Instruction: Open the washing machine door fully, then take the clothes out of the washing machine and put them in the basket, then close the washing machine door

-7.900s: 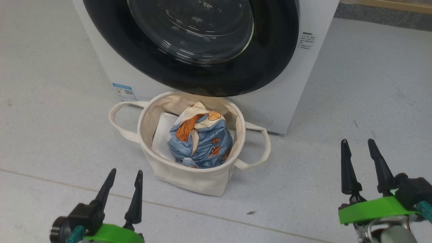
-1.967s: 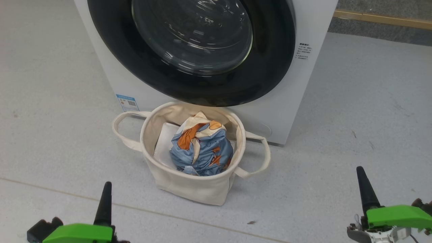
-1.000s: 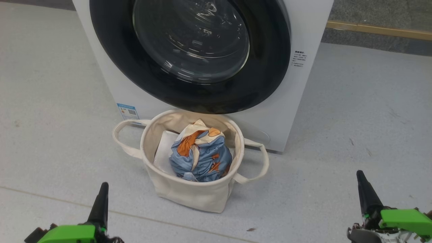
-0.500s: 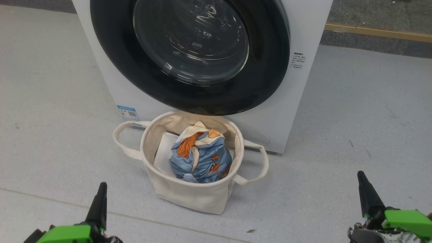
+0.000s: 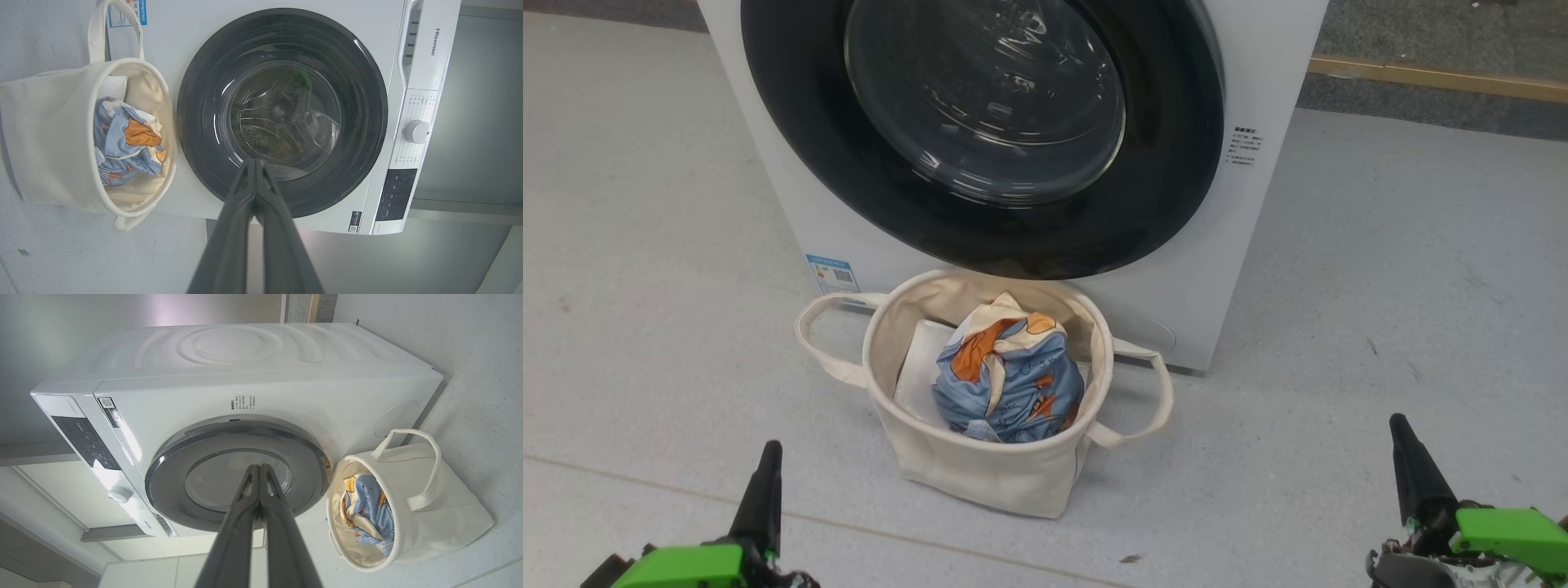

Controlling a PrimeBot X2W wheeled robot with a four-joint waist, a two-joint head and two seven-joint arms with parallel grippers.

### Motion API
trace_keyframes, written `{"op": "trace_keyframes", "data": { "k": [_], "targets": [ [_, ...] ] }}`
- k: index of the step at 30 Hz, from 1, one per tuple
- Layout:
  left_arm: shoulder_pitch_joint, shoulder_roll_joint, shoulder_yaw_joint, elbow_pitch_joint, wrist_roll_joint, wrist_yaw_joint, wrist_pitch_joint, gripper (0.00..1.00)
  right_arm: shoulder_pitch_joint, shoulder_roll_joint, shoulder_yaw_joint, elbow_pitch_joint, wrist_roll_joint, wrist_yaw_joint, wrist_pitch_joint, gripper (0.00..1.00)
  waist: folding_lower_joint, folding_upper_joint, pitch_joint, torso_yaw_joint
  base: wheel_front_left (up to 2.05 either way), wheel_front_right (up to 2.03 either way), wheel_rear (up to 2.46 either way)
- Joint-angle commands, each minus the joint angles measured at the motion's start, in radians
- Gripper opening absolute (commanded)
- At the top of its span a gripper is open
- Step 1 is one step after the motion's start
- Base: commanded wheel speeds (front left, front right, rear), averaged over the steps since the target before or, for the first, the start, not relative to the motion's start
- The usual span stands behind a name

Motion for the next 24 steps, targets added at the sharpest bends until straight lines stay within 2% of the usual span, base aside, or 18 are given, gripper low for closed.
{"op": "trace_keyframes", "data": {
  "k": [1,24],
  "targets": [
    [-0.022,0.008,0.038,-0.037,0.0,-0.007,0.004,0.0,-0.048,-0.009,0.018,-0.031,-0.005,0.0,0.007,0.0,0.0,0.0,0.0,0.0,0.0,0.0,0.0],
    [-0.023,0.003,0.045,-0.036,0.006,-0.007,0.01,0.0,-0.048,-0.003,0.01,-0.03,-0.011,0.0,0.013,0.0,0.0,0.0,0.0,0.0,0.0,0.0,0.0]
  ]
}}
